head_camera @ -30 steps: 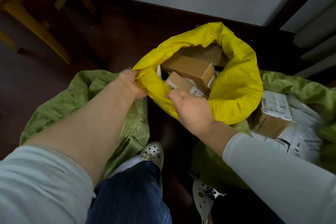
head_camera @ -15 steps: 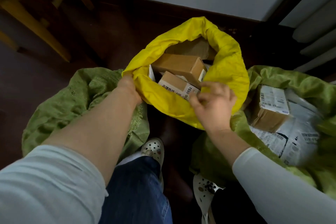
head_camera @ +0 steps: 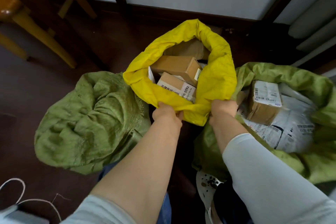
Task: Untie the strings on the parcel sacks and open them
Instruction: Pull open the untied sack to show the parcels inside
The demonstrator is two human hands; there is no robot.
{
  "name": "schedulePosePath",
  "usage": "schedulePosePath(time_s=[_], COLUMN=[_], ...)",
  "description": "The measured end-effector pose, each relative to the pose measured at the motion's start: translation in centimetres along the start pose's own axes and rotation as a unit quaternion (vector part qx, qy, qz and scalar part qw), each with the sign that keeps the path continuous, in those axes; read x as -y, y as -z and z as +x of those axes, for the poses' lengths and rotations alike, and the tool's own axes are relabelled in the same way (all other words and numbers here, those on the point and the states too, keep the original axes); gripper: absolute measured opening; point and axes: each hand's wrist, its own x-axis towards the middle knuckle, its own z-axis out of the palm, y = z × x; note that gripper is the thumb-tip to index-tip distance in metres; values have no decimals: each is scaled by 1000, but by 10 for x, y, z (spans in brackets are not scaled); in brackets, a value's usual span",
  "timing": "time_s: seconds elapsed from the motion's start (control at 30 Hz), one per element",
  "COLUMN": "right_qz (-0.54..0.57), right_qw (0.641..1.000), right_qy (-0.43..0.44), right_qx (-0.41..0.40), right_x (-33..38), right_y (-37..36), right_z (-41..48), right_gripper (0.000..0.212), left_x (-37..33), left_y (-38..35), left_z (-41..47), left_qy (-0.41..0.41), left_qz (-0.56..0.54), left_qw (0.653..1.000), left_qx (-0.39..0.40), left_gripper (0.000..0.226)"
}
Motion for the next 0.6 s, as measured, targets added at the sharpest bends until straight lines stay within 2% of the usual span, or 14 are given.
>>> schedulePosePath(time_s=[0.03,0.17,0.27,0.37,0.43,0.53,0.6], right_qz=[20,159,258,411,446,420,369], right_qw=[1000,982,944,878,856,862,892], right_qy=[0,-70,-146,-188,-203,-224,-205], right_qx=[7,73,146,157,167,173,164], right_x=[-2,1,8,7,3,3,11], right_y=[-1,0,0,0,2,2,-1], right_z=[-1,0,-3,-11,-14,-15,-16], right_gripper=[14,28,35,32,29,37,41], left_x=[2,-2,-7,-8,-7,-9,-10], left_y=[1,0,-5,-2,3,12,16], left_z=[-1,8,10,12,13,16,9], left_qy=[5,44,52,60,74,87,86], left_qz=[-15,-67,-163,-197,-203,-192,-153], left_qw=[1000,993,978,970,971,973,981], left_qx=[9,88,118,129,106,96,84], left_gripper=[46,57,51,53,56,52,49])
